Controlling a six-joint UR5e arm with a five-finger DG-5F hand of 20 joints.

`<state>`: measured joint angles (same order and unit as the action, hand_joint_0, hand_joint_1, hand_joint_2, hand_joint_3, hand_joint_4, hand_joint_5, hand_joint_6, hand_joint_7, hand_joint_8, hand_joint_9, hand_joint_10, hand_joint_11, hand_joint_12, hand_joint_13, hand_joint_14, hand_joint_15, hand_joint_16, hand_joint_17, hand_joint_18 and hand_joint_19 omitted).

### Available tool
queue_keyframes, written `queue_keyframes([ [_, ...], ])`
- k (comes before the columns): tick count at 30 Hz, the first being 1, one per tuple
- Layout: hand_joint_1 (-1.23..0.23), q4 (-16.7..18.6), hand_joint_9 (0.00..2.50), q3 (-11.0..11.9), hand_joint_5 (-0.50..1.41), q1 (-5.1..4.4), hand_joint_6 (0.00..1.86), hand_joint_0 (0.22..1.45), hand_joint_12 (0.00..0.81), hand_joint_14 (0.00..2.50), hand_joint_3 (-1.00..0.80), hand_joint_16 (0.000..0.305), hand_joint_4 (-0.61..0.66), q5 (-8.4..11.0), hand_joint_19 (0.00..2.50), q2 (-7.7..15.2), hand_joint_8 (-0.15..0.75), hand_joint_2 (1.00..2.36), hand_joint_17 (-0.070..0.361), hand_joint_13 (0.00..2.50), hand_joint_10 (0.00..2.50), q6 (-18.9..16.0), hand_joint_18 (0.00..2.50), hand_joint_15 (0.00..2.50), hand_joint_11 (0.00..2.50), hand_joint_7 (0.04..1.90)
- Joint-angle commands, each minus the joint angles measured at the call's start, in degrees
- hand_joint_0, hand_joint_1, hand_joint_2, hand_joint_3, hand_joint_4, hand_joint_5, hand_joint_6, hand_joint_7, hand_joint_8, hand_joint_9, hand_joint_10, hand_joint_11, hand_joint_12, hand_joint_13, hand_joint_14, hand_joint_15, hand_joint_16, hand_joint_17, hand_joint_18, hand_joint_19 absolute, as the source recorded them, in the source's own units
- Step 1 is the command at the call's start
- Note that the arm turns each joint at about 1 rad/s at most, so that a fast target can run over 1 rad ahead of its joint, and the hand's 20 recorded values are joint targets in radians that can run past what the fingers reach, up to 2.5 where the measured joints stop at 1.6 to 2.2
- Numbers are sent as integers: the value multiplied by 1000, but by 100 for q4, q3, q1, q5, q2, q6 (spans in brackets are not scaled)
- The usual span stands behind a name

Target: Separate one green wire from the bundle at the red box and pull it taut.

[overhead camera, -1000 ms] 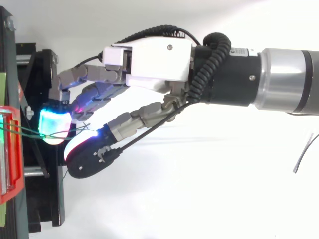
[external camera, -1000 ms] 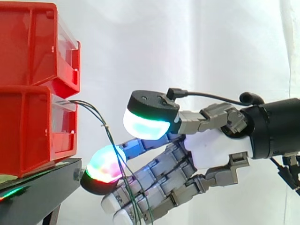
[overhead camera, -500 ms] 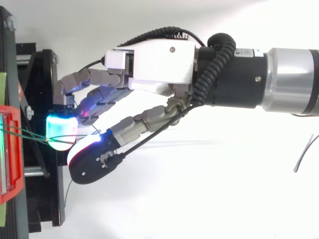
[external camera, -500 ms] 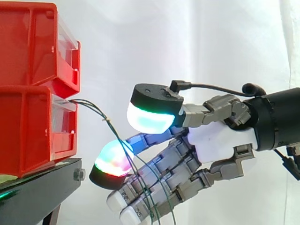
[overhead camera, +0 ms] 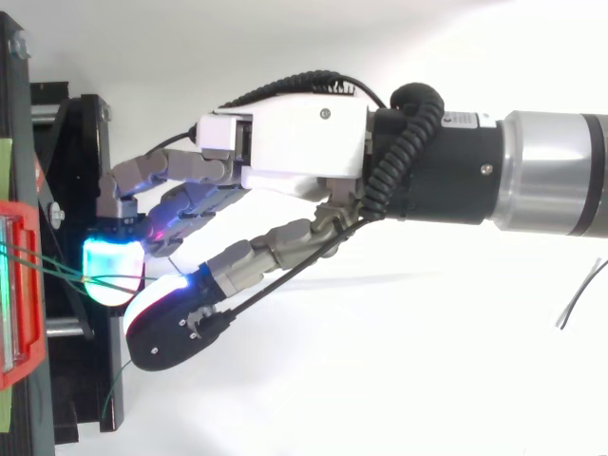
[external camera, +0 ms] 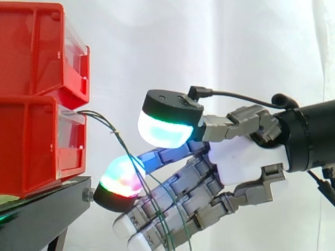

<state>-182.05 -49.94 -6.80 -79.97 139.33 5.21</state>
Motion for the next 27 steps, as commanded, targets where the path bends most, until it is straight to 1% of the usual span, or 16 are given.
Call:
queue_keyframes([
  [1,-677,407,666,-183,-121,-40,502,564,378,5,-500,39,257,52,213,-2,309,1000,87,646,2,-152,394,176,90,1222],
  [3,-677,592,666,-218,-121,-49,502,565,376,5,-500,39,258,87,214,-2,309,1000,87,646,2,-275,395,177,84,1221],
  [7,-677,609,667,-236,-122,-58,502,565,376,6,-500,39,252,78,213,-2,310,1000,87,646,0,-442,395,173,91,1220],
  [11,-681,636,668,-236,-121,-58,502,570,377,6,-500,38,259,78,207,-2,306,1000,87,644,3,-539,393,176,90,1220],
  [16,-692,653,666,-209,-119,-58,502,577,375,5,-487,38,262,60,209,-2,305,1001,86,644,2,-557,393,177,85,1234],
  [18,-695,653,666,-209,-118,-58,502,582,375,6,-469,38,242,52,209,-2,307,1002,86,645,3,-557,394,176,90,1245],
  [21,-699,653,670,-218,-116,-58,501,590,374,6,-440,38,242,52,210,-2,305,1004,86,645,3,-557,394,176,91,1294],
  [26,-707,653,673,-218,-115,-23,511,604,373,5,-377,38,225,43,217,-2,305,1009,85,648,3,-557,398,166,90,1403],
  [27,-712,636,674,-218,-122,-14,536,608,373,5,-351,38,220,43,213,-2,305,1011,85,648,1,-557,399,175,103,1391],
])
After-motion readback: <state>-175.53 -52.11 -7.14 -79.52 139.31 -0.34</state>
